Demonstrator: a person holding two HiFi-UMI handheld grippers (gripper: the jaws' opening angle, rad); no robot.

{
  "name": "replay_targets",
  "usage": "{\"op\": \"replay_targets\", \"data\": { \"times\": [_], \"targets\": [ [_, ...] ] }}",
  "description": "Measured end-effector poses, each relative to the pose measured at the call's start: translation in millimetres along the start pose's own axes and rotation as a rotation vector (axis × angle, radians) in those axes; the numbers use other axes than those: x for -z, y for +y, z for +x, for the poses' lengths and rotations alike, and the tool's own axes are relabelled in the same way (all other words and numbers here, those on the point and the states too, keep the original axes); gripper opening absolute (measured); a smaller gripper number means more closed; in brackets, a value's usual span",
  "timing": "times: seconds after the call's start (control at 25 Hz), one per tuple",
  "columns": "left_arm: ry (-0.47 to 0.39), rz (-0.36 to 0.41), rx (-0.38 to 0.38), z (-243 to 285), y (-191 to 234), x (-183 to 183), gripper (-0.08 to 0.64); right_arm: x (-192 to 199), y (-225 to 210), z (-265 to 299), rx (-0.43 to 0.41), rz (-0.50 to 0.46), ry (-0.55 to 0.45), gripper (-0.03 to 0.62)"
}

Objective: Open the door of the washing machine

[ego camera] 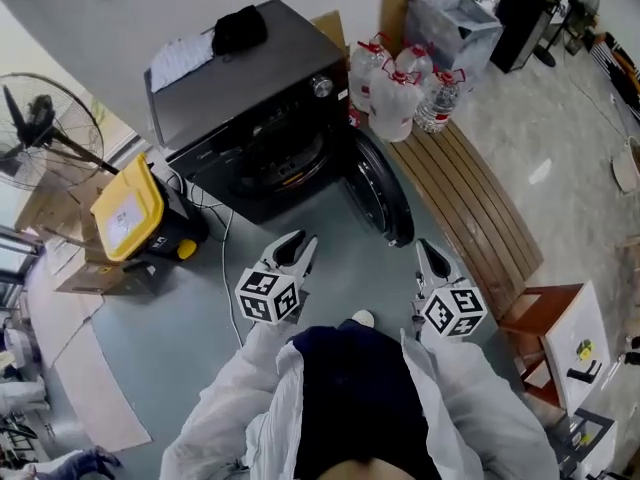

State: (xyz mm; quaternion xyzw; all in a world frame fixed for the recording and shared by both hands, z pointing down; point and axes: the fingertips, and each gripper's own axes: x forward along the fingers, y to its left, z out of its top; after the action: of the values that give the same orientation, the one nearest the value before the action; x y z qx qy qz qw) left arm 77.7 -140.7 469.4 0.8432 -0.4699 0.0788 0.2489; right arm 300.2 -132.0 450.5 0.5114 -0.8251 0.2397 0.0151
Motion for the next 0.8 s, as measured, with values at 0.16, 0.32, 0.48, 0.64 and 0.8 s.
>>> {"op": "replay_targets", "data": {
  "times": [0.16,0.32,0.48,0.64,0.8],
  "targets": [
    [-0.050,-0.032,-0.044,-61.0,14.4,-4.4,0.082,-8.1,46.5,-2.9,-0.021,-0.033,-0.007,0.009],
    [-0.058,-0.021,-0.070,-110.5,23.0,-2.2,0.033,-3.0,91.3,-15.9,-0.026,-0.042,-0.001,0.009],
    [-0.054,0.023,-0.040,-136.3,22.5,2.9,-0.002,11.5,121.2,-31.2,-0.015,-0.080,0.010,0.008],
    [-0.067,0.030,-0.023,-157.2,22.1,6.8,-0.002,28.4,138.6,-45.0,0.003,-0.116,0.030,0.008],
    [-0.047,0.058,-0.017,-172.6,21.1,16.4,-0.002,34.2,152.6,-54.4,0.003,-0.122,0.019,0.008]
  ]
}}
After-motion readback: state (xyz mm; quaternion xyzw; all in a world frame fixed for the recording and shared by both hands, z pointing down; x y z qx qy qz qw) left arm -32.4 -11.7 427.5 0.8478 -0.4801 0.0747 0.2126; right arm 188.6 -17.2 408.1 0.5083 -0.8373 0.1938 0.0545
